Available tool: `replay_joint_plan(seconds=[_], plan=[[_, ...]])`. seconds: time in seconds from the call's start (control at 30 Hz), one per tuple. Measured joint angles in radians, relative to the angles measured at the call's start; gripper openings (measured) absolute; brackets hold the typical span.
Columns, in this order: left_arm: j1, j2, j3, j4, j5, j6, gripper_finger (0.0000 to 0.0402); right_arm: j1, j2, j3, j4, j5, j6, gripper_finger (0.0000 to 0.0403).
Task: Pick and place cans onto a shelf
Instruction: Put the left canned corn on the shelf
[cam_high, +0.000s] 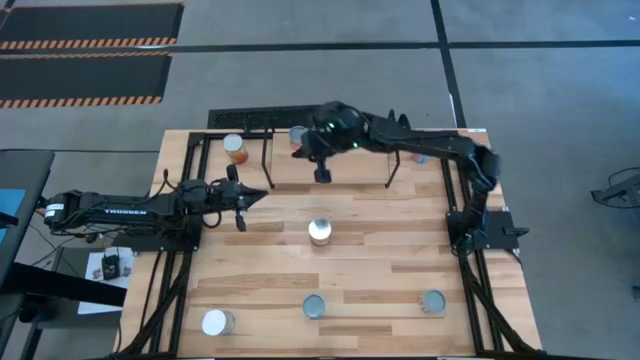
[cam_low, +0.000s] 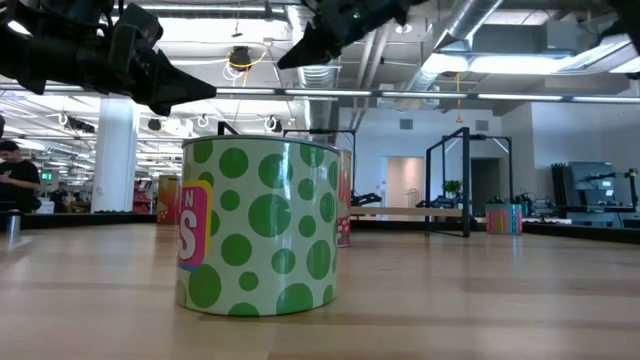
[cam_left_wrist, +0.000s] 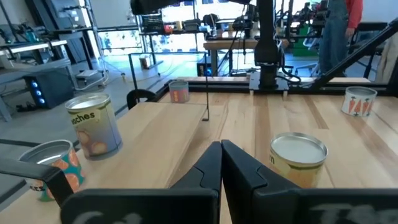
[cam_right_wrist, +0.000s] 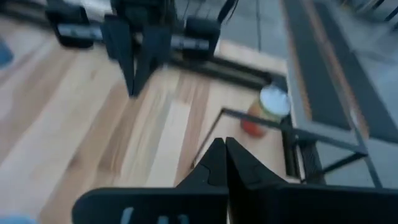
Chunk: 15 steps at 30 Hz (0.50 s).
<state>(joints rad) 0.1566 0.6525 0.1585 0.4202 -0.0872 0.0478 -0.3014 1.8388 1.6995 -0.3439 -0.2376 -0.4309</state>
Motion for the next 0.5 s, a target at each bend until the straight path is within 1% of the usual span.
replay_joint_plan(seconds=[0.1,0.23,0.4,0.5], plan=[[0.0,0.0,0.0,-0.01,0.0,-0.001,0.0,0.026,-0.082,-0.192,0.253,0.008,0.074,0.0002],[0.0,0.0,0.0,-0.014,0.009,-0.012,0.0,0.065,-0.19,-0.421,0.554,0.085,0.144,0.0002],[0.0,0.0,0.0,-0.013,0.012,-0.03,0.0,0.123,-0.283,-0.625,0.75,0.241,0.183,0.0007],[0.0,0.0,0.0,-0.013,0.013,-0.04,0.0,0.154,-0.328,-0.726,0.854,0.296,0.206,0.0006]])
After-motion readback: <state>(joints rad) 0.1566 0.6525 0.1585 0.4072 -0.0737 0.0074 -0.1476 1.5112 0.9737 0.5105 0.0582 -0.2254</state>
